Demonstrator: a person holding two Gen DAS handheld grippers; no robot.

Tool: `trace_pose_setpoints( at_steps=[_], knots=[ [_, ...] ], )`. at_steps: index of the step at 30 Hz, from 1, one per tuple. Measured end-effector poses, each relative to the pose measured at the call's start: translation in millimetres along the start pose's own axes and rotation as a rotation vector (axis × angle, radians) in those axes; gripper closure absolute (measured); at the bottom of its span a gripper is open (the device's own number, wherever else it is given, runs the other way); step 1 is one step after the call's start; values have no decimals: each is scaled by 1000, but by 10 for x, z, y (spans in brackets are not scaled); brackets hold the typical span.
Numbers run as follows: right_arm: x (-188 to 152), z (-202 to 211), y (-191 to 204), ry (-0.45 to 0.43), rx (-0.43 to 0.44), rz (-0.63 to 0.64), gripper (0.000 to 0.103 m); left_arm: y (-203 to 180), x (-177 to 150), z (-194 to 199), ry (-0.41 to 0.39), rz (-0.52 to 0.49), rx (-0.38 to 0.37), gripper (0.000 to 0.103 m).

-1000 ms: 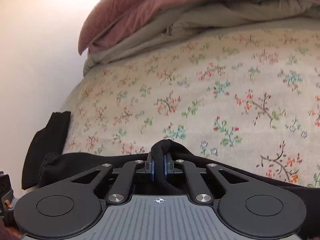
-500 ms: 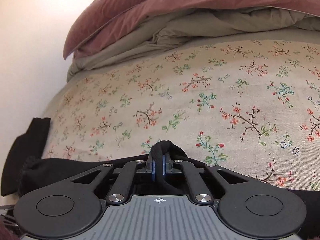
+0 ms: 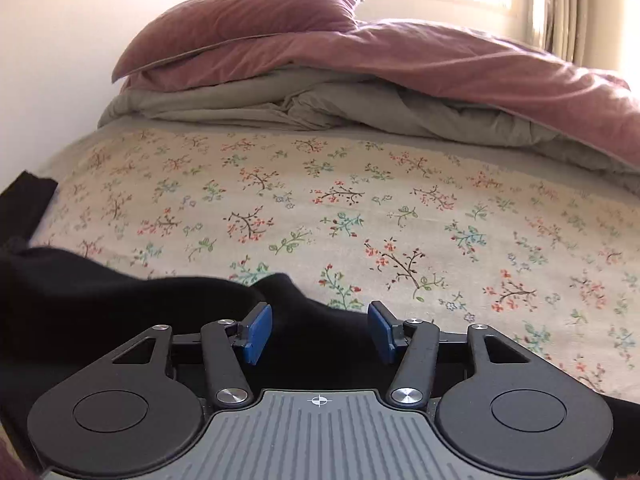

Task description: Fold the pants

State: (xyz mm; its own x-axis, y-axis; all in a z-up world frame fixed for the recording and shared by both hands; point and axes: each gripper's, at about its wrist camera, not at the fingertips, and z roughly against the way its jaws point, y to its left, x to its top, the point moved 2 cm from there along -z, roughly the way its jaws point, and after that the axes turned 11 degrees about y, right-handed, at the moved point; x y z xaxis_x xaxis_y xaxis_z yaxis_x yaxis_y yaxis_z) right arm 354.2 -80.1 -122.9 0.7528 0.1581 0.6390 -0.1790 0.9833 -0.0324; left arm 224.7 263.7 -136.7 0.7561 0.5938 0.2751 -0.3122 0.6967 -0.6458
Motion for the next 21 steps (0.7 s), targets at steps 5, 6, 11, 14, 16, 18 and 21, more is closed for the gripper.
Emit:
trace_pose_setpoints(
  at_steps=[5,6,11,14,16,18,21],
  knots=[
    [-678,501,701,5,121,356,48,107,30,-354,92,133,36,1],
    [-865,595,878,10,139,452,48,92,42,-385,73,127,36,2],
    [-1300,525,1213,80,23,628,53,1,132,-483,1,66,136,58],
    [-1229,431,1131,119,35,517,61,-6,138,-328,-44,114,104,71],
    [-1246,422,1172,119,43,519,91,-187,101,-65,-119,47,115,73],
    [-1280,521,1254,74,-19,558,98,-347,-5,194,-215,-55,101,73],
    [-1303,849,1206,-3,1,506,100,-258,-122,239,-171,-31,120,73]
  ],
)
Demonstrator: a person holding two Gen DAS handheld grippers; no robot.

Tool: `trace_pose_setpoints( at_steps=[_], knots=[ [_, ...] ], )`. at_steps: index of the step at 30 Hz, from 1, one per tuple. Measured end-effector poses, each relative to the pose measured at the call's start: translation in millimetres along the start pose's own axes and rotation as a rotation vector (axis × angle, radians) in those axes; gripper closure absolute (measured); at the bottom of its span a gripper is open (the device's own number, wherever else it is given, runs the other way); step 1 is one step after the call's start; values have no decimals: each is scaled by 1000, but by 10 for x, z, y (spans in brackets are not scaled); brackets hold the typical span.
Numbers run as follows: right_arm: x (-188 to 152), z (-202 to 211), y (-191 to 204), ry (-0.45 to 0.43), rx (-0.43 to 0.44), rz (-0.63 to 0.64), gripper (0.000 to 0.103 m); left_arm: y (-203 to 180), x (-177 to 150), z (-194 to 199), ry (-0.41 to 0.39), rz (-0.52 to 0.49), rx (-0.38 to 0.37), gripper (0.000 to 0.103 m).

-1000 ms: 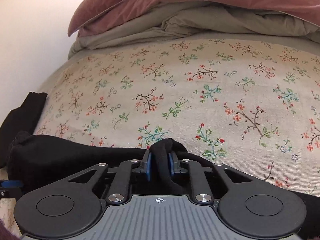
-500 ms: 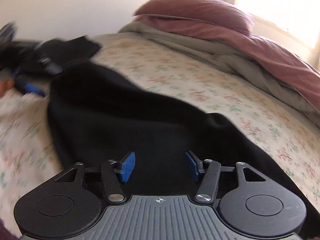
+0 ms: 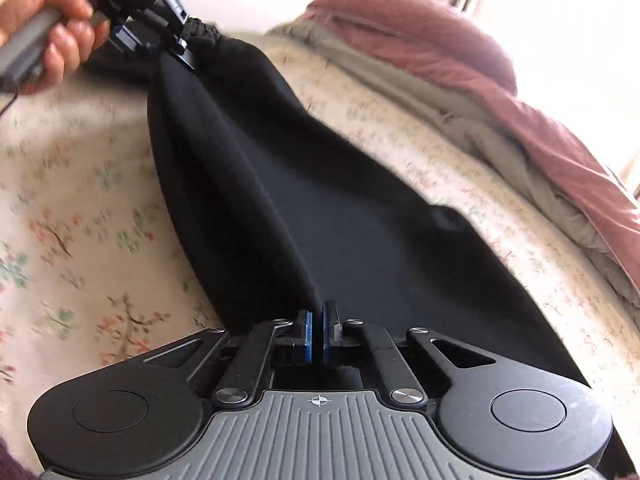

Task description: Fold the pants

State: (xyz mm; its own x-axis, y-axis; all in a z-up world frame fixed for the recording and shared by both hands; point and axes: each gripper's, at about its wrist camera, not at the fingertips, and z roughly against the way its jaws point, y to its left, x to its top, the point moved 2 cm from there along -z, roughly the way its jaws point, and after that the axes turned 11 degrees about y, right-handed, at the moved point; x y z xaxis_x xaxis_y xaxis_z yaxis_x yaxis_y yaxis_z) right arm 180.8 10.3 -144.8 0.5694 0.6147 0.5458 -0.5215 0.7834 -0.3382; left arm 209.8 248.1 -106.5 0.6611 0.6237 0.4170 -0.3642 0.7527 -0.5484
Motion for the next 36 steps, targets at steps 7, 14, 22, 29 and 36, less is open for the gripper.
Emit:
trace_pose_setpoints(
  at_steps=[7,14,22,29,36],
  knots=[
    [-289,-283,279,52,-54,40,99,186,-53,-337,101,69,100,73],
    [-223,-62,139,19,28,-106,97,79,-77,-432,121,-29,168,60],
    [-321,-129,-18,80,126,-138,87,302,-27,-268,138,90,166,39],
    [-472,439,-708,-2,223,-263,45,154,66,114,-63,7,292,30],
    [-1093,409,-2206,20,-30,-685,39,-594,20,7,-154,-293,237,23]
  ],
)
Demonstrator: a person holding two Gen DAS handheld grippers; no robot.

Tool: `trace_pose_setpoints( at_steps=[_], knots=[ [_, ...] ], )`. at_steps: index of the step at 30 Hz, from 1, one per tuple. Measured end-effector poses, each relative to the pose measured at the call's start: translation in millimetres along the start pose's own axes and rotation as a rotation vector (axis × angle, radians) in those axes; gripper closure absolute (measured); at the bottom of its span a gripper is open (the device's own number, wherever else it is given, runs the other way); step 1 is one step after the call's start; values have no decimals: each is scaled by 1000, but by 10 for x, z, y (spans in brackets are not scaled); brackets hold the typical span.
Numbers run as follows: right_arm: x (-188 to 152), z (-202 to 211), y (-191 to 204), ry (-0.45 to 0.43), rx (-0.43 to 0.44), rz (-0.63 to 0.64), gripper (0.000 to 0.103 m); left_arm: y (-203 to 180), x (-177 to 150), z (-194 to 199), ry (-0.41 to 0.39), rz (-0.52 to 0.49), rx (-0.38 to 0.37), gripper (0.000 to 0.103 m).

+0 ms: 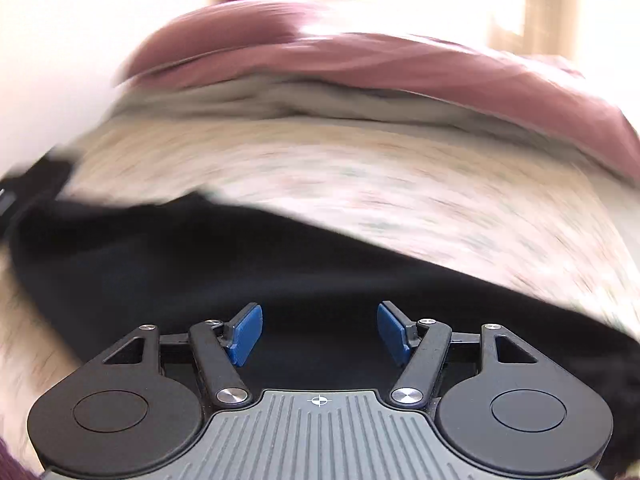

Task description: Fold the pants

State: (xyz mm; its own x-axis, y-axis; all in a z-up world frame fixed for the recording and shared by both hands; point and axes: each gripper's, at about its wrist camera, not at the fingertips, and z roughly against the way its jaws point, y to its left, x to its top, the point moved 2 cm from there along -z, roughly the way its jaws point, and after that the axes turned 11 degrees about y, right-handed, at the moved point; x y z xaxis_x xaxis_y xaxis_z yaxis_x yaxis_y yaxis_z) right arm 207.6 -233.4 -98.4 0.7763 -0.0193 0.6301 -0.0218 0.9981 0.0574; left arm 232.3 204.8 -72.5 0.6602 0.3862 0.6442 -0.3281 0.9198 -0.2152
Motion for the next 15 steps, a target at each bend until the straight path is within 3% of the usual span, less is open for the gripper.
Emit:
trace_pose_setpoints(
  at_steps=[3,5,8,11,13,14,15],
  knots=[
    [-151,-144,-830,93,-66,-358,38,-521,-62,-188,27,-139,-96,23],
    [-245,-121,-1169,119,-66,-479,38,-916,-113,-342,48,-227,-119,23],
    [-263,-7,-1414,109,-149,-510,39,-1514,-155,-618,96,-365,-184,23],
    [-302,82,-1722,114,-339,-502,39,-2026,-188,-930,143,-458,-249,22],
    [-393,164,-1961,112,-533,-465,39,-2306,-221,-1144,163,-512,-277,17],
    [-428,162,-2051,116,-592,-449,38,-2416,-242,-1256,184,-531,-295,15],
    [-476,157,-2132,132,-594,-449,38,-2499,-276,-1396,223,-534,-310,19]
  ],
)
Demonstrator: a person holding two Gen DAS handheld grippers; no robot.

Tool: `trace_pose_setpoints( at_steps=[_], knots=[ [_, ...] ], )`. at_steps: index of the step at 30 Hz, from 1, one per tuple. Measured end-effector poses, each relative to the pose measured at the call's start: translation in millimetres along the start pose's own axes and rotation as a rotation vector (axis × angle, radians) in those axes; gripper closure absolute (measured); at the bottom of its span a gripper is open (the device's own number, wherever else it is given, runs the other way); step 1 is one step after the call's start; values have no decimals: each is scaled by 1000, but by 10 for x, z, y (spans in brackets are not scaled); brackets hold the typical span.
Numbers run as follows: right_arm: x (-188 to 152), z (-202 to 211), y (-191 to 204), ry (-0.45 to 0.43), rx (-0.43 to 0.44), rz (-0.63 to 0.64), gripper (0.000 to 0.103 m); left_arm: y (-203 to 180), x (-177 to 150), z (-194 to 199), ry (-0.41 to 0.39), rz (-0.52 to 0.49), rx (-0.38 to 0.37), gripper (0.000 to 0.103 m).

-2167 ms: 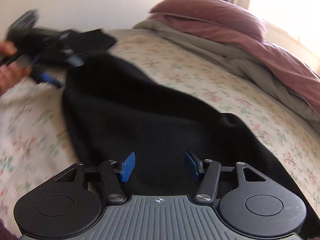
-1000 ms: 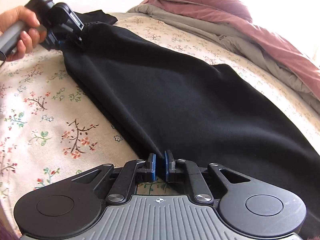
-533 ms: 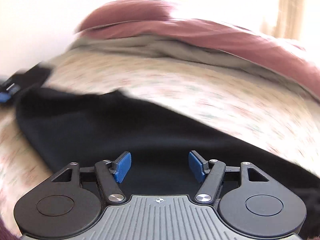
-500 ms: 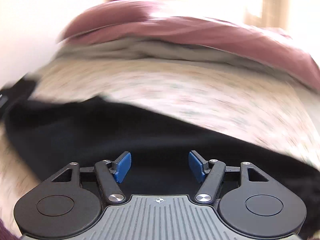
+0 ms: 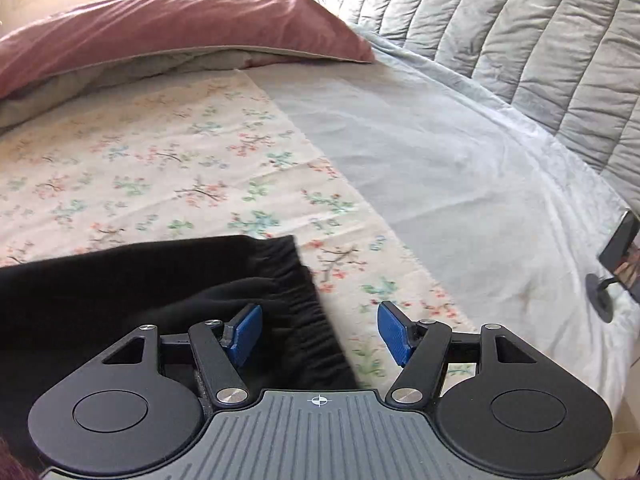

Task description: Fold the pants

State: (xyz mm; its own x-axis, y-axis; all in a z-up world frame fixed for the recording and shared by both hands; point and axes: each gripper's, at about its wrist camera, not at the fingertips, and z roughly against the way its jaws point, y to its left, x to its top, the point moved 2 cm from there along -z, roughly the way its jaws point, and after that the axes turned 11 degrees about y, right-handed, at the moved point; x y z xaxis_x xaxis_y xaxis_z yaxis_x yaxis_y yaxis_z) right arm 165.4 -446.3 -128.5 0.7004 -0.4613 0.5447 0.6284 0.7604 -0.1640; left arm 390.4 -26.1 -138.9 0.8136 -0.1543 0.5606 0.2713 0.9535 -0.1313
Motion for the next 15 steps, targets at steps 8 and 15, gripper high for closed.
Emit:
trace_pose_setpoints(
  at_steps=[8,15],
  knots=[
    [-29,-19,-232,47,200,-75,91,46,91,-184,-9,179,11,83],
    [-77,23,-448,70,247,-175,93,-34,81,-399,-29,205,115,82]
  ],
)
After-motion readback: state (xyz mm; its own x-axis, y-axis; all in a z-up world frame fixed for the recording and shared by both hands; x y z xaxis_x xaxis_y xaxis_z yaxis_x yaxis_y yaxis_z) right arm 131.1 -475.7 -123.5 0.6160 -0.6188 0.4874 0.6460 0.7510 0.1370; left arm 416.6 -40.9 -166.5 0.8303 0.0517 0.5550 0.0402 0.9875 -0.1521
